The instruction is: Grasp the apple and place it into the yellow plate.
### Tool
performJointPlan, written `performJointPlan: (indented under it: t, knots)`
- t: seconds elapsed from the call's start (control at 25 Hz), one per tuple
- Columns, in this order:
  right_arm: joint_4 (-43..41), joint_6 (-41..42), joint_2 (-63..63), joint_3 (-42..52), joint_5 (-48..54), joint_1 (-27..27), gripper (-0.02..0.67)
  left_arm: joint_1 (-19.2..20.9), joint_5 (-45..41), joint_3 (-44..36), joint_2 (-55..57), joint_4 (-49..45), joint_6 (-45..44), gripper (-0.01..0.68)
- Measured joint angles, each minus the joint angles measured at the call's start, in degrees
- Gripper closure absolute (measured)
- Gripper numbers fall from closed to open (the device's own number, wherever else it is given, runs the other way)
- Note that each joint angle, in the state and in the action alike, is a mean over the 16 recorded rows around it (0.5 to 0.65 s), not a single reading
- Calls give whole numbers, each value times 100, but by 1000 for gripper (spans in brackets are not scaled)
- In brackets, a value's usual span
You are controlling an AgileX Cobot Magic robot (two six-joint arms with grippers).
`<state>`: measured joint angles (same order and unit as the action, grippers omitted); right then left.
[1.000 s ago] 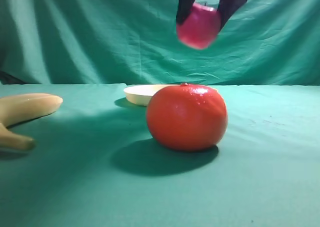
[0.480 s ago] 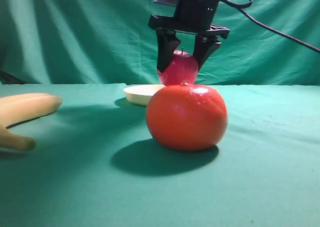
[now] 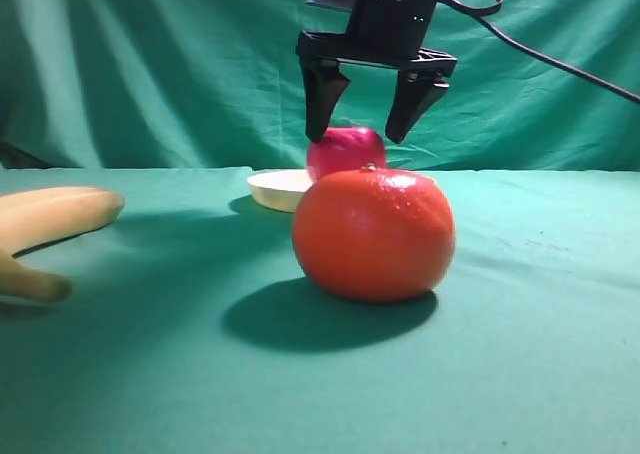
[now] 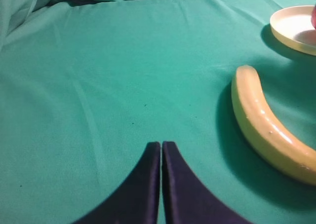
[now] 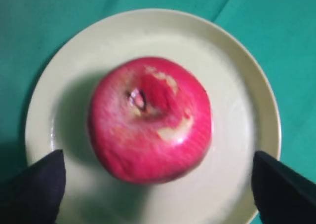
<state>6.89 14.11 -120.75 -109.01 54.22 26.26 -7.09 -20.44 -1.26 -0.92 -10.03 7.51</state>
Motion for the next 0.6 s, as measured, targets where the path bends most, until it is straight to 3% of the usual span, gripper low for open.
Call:
performJointPlan:
  t: [0.44,0.6]
  knots:
    - [-250,-791,1420,0,946,0,505,0,0,0,0,0,0,673]
    - [-353,-1117,1958,18,1317,0,617,0,0,0,0,0,0,673]
